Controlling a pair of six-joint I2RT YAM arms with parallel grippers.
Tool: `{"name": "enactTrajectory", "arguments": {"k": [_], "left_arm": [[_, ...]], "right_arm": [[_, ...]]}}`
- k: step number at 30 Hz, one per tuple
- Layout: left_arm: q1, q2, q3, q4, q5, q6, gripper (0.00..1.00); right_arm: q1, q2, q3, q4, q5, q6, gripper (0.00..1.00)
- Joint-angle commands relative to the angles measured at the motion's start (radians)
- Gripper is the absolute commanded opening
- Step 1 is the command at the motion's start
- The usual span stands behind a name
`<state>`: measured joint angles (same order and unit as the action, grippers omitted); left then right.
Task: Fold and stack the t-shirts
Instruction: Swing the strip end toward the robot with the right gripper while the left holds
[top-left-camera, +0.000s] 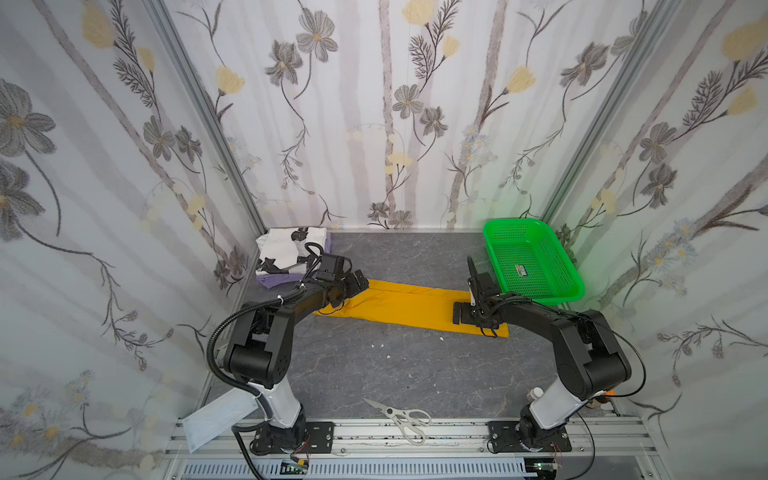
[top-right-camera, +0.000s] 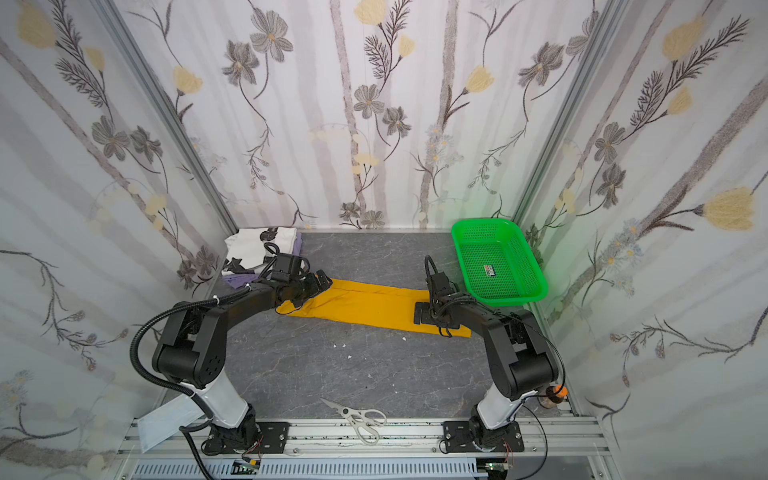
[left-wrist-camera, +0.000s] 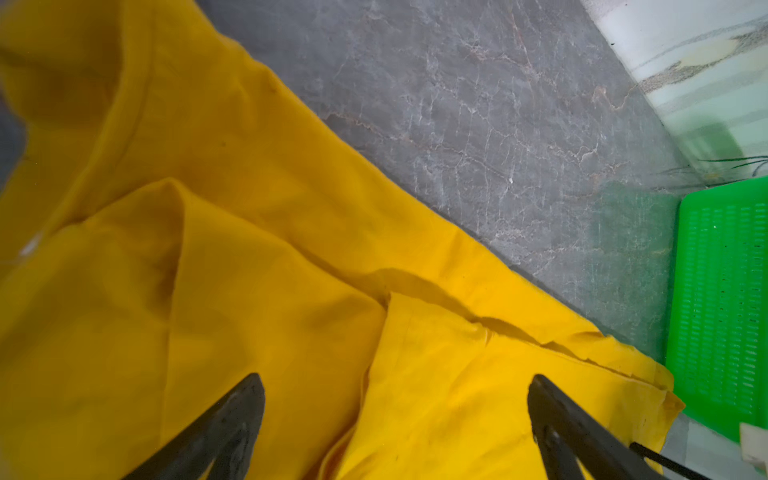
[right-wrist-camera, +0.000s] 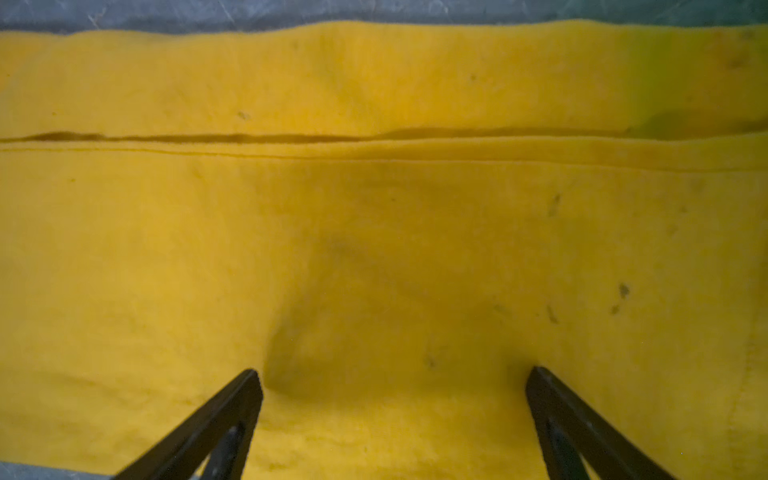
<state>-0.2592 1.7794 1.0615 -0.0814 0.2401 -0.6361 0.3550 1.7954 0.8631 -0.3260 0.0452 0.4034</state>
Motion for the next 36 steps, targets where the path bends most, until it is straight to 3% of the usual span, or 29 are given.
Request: {"name": "enactTrajectory", "arguments": {"k": [1,5,9,16,21,24,27,31,36], "left_arm": [[-0.002,0.082,0.044,0.055,0.029,-0.022,1.0],[-0.029,0.166,0.091,0.069,0.033,-0.013,1.0],[-0.082,0.246,0.169,0.079,0.041,-0.009,1.0],[-0.143,0.466,0.5,0.052,0.079,-0.017,1.0],[-0.146,0.621,0.765,0.008,0.134,-0.01,1.0],[-0.143,0.68,0.883,0.024,0.219,-0.003,1.0],[-0.118,0.648,0.879,0.119,0.308,0.002,1.0],[-0.065,0.507,0.778,0.211,0.395,0.041,1.0],[0.007,0.229,0.524,0.197,0.366,0.085,1.0]], "right_arm": [[0.029,-0.036,-0.059,-0.077,-0.071,0.014,1.0],[0.098,-0.082,-0.148,-0.105,-0.162,0.004,1.0],[0.257,-0.139,-0.157,-0.107,-0.259,0.056,1.0],[0.496,-0.11,-0.156,0.109,-0.473,0.189,1.0],[0.584,-0.065,-0.028,0.274,-0.522,0.295,1.0],[0.584,-0.135,-0.024,0.323,-0.45,0.347,1.0],[0.578,-0.216,-0.033,0.288,-0.368,0.345,1.0],[0.544,-0.23,-0.043,0.235,-0.353,0.301,1.0],[0.432,-0.114,0.058,0.2,-0.381,0.182,1.0]]}}
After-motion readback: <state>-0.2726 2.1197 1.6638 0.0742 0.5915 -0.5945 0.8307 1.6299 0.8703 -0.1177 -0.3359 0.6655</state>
